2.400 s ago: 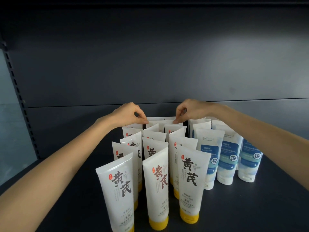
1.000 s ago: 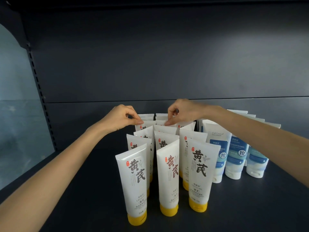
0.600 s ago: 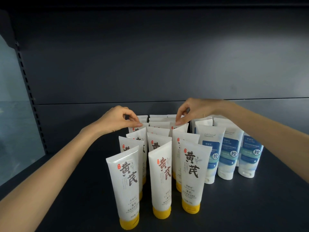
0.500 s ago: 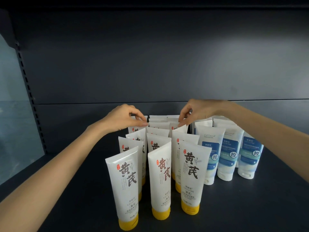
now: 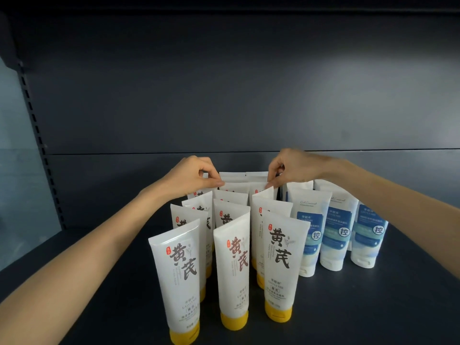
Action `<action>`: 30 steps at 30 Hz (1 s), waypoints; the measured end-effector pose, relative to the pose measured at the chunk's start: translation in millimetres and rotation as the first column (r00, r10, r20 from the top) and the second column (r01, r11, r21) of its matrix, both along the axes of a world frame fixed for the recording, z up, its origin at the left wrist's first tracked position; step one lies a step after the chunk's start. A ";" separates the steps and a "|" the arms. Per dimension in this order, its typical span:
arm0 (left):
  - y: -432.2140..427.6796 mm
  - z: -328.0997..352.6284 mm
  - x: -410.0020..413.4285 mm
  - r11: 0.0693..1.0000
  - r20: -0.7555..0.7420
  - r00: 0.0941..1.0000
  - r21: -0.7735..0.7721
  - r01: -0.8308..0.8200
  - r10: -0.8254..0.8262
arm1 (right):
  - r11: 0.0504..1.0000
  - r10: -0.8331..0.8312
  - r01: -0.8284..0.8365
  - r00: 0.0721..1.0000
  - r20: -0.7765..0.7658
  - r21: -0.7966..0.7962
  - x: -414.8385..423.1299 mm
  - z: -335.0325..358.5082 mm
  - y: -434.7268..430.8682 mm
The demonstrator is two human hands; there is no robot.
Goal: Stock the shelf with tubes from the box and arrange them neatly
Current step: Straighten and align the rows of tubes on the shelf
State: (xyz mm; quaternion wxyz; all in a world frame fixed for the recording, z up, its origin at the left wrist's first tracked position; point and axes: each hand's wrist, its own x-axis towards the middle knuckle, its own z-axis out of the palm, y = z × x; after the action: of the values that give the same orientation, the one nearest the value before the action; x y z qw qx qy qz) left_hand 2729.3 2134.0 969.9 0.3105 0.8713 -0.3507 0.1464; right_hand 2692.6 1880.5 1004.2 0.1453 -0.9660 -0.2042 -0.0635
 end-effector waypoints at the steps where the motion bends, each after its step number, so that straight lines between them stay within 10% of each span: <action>1: 0.4 0.4 0.0 1.000 -0.004 1.000 0.001 0.006 -0.006 | 1.000 -0.002 0.002 1.000 -0.016 0.001 0.1 0.4 -0.4; 21: 25.8 2.9 0.9 0.989 0.008 0.990 0.057 -0.138 0.138 | 0.971 0.180 -0.164 0.981 -0.078 0.177 -6.5 12.7 33.5; 27: 40.6 18.5 -20.8 0.962 0.243 0.940 0.074 -0.263 0.238 | 0.966 0.241 -0.226 0.962 -0.127 0.124 -21.1 17.4 44.4; 30: 44.2 31.9 -42.3 0.986 0.047 0.992 0.119 -0.119 0.114 | 0.961 0.278 -0.275 0.949 -0.151 0.040 -24.5 15.6 48.9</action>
State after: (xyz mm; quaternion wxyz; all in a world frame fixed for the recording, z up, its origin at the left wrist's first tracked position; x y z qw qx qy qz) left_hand 2687.0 2178.2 1001.9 0.2406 0.9046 -0.3135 0.1599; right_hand 2668.1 1929.3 1019.8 0.1774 -0.9284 -0.3250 0.0310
